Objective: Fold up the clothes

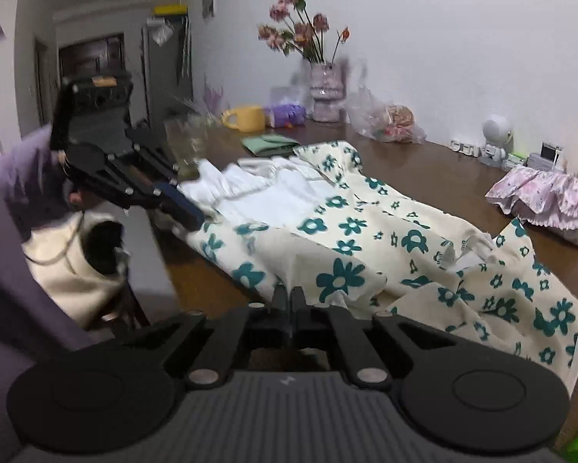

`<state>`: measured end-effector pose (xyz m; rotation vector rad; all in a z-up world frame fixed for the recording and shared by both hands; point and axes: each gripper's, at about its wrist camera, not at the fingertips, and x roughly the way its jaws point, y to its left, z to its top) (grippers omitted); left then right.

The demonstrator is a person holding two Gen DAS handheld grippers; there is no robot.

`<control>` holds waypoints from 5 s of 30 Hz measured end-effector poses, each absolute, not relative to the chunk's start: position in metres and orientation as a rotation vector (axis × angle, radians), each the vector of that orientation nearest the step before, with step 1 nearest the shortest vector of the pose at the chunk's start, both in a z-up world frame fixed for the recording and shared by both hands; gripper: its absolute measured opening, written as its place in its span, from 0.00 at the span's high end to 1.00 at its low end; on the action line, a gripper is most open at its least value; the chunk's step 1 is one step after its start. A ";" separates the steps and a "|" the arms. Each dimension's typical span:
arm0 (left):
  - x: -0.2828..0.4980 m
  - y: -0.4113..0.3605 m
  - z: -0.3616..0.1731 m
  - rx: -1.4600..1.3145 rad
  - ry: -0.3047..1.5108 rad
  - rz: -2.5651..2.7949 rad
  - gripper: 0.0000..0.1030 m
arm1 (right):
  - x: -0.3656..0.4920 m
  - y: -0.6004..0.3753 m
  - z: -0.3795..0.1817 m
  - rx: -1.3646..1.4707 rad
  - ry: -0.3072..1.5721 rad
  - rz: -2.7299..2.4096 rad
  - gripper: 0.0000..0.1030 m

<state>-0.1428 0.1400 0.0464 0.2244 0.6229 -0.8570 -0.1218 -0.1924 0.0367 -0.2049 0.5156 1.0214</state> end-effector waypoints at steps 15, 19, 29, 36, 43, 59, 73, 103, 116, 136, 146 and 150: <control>-0.122 0.097 0.045 0.272 0.577 -0.854 0.59 | -0.103 -0.172 0.032 -0.187 0.504 0.899 0.56; -0.106 0.075 0.037 0.252 0.640 -0.772 0.59 | -0.112 -0.182 0.024 -0.205 0.544 0.853 0.56; -0.084 0.039 0.026 0.193 0.690 -0.745 0.51 | -0.099 -0.198 0.026 -0.189 0.586 0.580 0.80; -0.099 0.046 0.016 0.297 0.676 -0.797 0.31 | -0.125 -0.219 0.037 -0.223 0.726 0.496 0.98; -0.094 0.036 0.028 0.211 0.628 -0.837 0.30 | -0.138 -0.224 0.059 -0.147 0.612 0.500 0.67; -0.095 0.043 0.027 0.179 0.643 -0.871 0.29 | -0.108 -0.189 0.027 -0.093 0.681 0.674 0.87; -0.072 0.037 0.015 0.204 0.695 -0.733 0.26 | -0.123 -0.189 0.024 -0.125 0.702 0.745 0.96; -0.203 0.199 0.022 0.244 0.592 -0.488 0.23 | -0.152 -0.195 0.028 -0.312 0.577 0.786 0.53; -0.194 0.203 0.029 0.276 0.522 -0.489 0.24 | -0.154 -0.196 0.022 -0.308 0.596 0.774 0.42; -0.162 0.190 0.004 0.227 0.550 -0.594 0.43 | -0.139 -0.217 0.025 -0.131 0.615 0.712 0.84; -0.164 0.185 0.006 0.251 0.563 -0.566 0.39 | -0.134 -0.214 0.016 -0.146 0.623 0.677 0.60; -0.161 0.183 0.006 0.257 0.567 -0.563 0.36 | -0.124 -0.224 0.024 -0.054 0.584 0.578 0.97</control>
